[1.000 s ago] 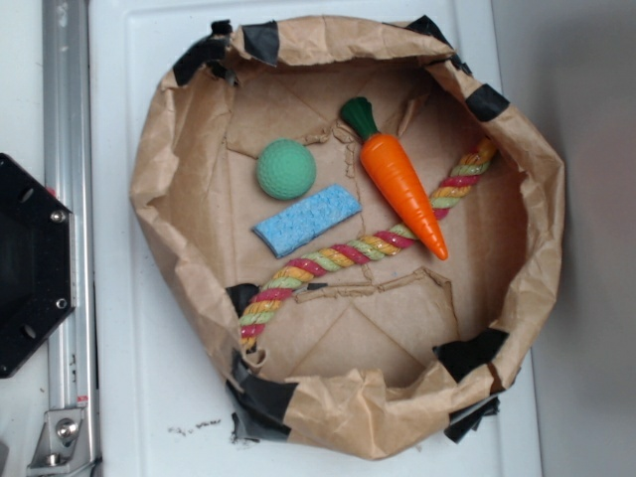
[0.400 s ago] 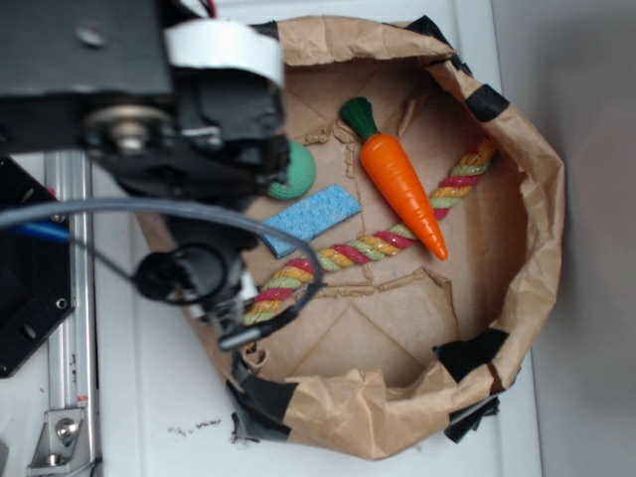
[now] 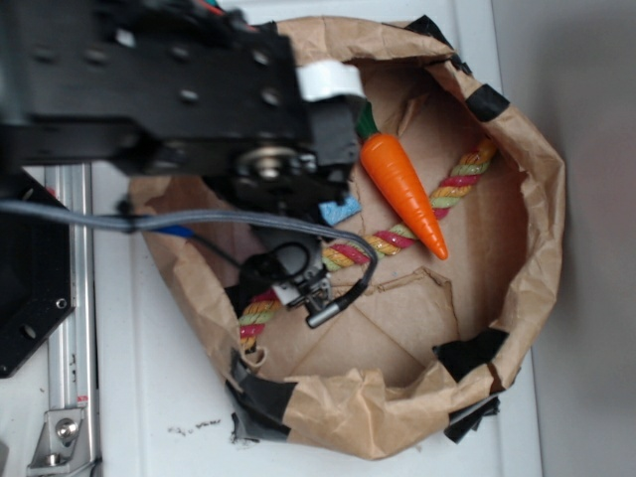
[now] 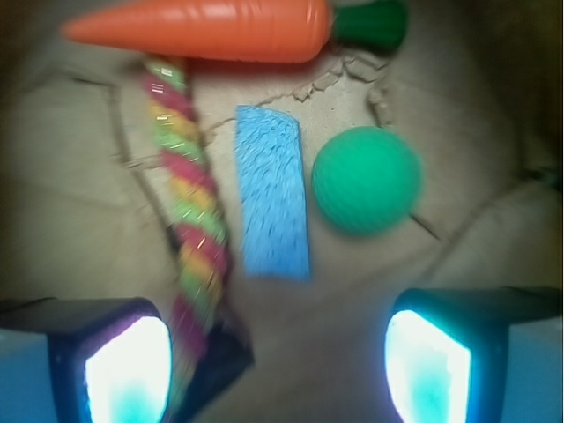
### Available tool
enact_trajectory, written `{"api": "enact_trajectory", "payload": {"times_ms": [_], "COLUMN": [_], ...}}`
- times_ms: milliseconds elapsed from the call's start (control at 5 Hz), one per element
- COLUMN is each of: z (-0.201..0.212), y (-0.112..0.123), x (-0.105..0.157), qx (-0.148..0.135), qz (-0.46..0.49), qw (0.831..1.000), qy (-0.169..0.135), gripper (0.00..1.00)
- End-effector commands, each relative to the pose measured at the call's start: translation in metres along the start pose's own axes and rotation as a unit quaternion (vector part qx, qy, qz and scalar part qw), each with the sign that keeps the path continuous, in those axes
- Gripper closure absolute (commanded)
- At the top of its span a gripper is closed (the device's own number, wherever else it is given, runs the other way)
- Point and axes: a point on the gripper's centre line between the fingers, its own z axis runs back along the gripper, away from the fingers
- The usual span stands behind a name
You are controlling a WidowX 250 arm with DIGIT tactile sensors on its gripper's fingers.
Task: Grab the blue sponge.
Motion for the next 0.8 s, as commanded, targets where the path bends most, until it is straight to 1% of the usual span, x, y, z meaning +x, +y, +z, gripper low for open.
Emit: {"api": "enact_trajectory", "payload": {"times_ms": [0,200,400,600], "z": [-0.059,-0.066,-0.071,-0.065], "y": [0.015,0.009,0.003,-0.002], "x": [0.017,0.016,0.02,0.019], "qx": [-0.004,0.032,0.043,0.04], "qz": [-0.033,-0.069,-0.109,-0.121], "qw": [0.998,0.995,0.989,0.988], "qy": [0.051,0.071,0.094,0.085], "gripper": [0.0,0.0,0.0,1.0]}}
